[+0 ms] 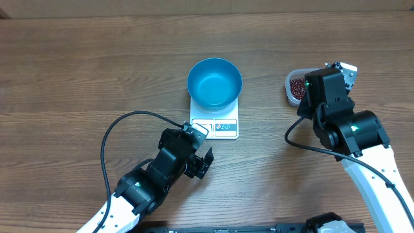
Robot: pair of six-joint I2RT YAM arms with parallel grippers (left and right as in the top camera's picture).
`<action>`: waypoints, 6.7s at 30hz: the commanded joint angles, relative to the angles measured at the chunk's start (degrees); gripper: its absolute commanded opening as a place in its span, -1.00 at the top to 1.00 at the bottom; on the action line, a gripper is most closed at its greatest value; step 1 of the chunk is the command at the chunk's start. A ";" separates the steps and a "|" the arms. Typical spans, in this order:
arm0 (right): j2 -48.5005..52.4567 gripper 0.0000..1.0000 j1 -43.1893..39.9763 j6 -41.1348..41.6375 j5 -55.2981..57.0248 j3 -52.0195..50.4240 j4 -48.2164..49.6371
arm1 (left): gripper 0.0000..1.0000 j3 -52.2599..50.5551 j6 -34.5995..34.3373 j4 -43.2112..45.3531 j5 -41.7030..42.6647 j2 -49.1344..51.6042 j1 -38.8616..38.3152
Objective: Scoop item into bowl and weigh 150g on scale
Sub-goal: 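Lower the blue scoop with the right gripper into the bean tub, then push the blue scoop through the beans with the right gripper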
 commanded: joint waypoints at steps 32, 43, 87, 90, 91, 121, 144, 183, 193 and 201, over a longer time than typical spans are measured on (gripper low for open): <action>24.59 0.92 -9.07 -20.94 -1.79 25.83 -5.35 | -0.99 -0.13 -0.59 0.00 -0.57 0.13 -0.37; 32.68 0.92 -9.05 -22.34 3.28 25.86 -4.09 | -0.99 -0.13 -0.59 -0.79 -0.57 0.42 -0.37; 41.53 0.92 -8.94 -22.51 -1.20 25.40 -3.02 | -0.99 -0.13 -0.59 -1.66 -0.57 0.42 -0.37; 41.53 0.92 -8.94 -22.51 -3.21 25.40 -2.80 | -0.99 -0.13 -0.59 -1.66 -0.57 0.42 -0.37; 41.53 0.92 -8.94 -22.51 -3.61 25.40 -2.82 | -0.99 -0.13 -0.59 -1.66 -0.57 0.42 -0.37; 41.53 0.92 -8.94 -22.34 -11.17 25.33 -3.96 | -0.99 -0.13 -0.59 -1.66 -0.57 0.42 -0.37; 41.53 0.92 -11.06 -22.32 -24.98 25.35 -2.60 | -0.99 -0.13 -0.59 -1.66 -0.57 0.42 -0.37; 41.64 0.92 -23.74 -16.61 -48.15 25.00 -3.93 | -0.99 -0.13 -0.59 -1.66 -0.57 0.42 -0.37; 41.72 0.92 -26.73 -14.97 -50.12 23.02 -3.76 | -0.99 -0.13 -0.57 -1.66 -0.57 0.42 -0.37; 41.75 0.92 -26.97 -14.75 -52.68 16.76 0.87 | -0.99 -0.13 -0.59 -1.66 -0.57 0.42 -0.37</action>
